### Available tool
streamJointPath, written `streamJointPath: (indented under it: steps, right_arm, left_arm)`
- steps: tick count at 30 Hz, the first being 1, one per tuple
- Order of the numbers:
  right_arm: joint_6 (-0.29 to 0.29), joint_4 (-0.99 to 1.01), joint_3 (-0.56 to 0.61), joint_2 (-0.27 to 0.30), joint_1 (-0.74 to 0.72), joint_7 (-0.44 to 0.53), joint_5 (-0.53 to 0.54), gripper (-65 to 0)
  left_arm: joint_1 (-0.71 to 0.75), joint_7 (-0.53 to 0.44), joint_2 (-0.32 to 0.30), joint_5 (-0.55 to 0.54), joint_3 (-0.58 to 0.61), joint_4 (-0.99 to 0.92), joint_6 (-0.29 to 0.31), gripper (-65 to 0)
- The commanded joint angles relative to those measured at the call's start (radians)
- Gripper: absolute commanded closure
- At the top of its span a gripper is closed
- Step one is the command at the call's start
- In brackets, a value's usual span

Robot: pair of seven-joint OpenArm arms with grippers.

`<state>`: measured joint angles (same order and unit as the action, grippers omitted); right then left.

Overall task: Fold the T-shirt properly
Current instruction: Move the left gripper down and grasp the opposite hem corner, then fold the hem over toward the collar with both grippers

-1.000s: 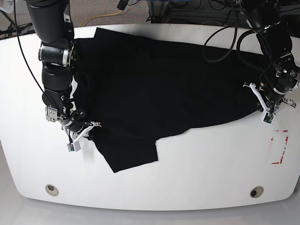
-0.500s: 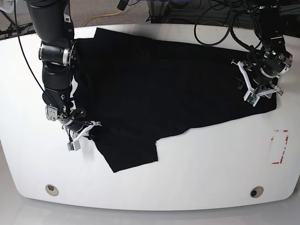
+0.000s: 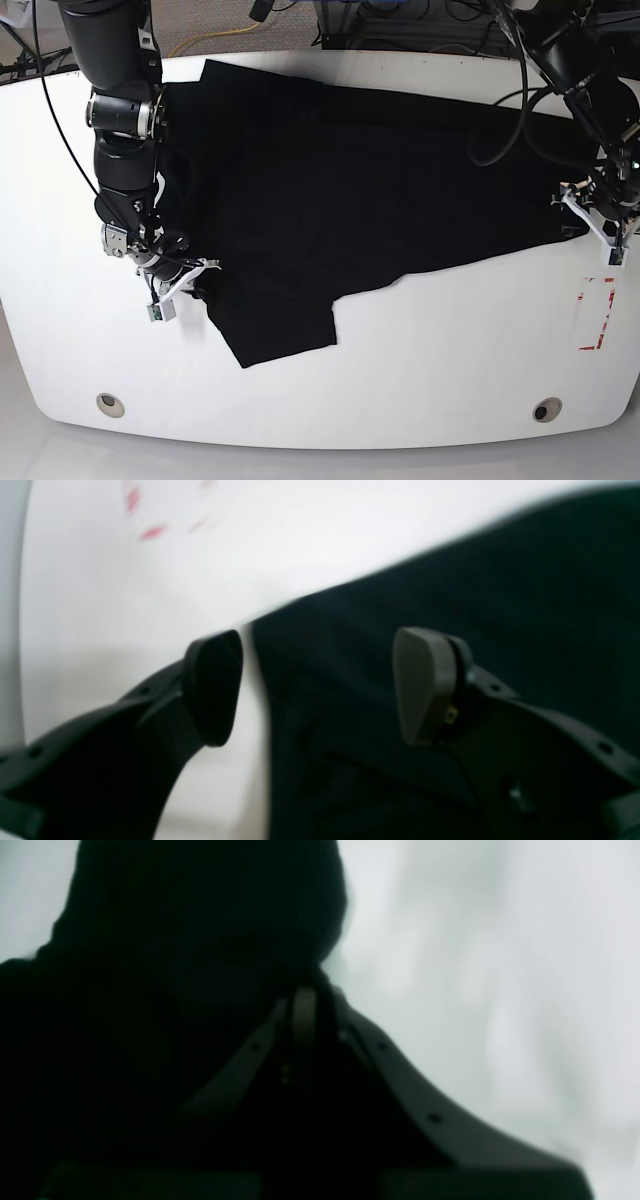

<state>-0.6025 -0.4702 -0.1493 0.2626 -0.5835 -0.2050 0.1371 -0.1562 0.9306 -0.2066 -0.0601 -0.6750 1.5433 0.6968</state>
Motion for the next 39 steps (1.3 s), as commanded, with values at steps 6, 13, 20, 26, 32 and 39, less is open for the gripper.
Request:
streamJointPath:
  steps: [6,13,20,26,32,39]
  right_arm:
    - [0.005,-0.006,0.001,0.005,-0.017,-0.034,-0.018,-2.1]
    - [0.005,-0.006,0.001,0.005,-0.017,-0.034,-0.018,-2.1]
    - [0.005,-0.006,0.001,0.005,-0.019,-0.034,-0.018,-2.1]
    - [0.005,-0.006,0.001,0.005,-0.019,-0.034,-0.018,-2.1]
    - [0.003,-0.008,0.001,0.01,-0.023,-0.034,-0.018,-2.1]
    - [0.003,-0.17,0.001,0.01,-0.003,-0.118,-0.017,0.0]
  left_arm:
    - [-0.108,-0.02,-0.089,-0.019,-0.119,-0.205,0.001,-44.4]
    - [-0.158,-0.026,-0.144,-0.025,-0.121,-0.393,0.001,-44.4]
    - [-0.219,-0.026,-0.136,-0.025,-0.121,-0.499,0.001,-44.4]
    - [-0.259,-0.026,-0.135,-0.025,-0.121,-0.594,0.001,-41.1]
    - [-0.286,-0.028,-0.138,-0.025,-0.119,-0.669,0.001,-20.8]
    - [-0.279,-0.068,-0.136,-0.025,-0.119,-0.611,0.001,-2.1]
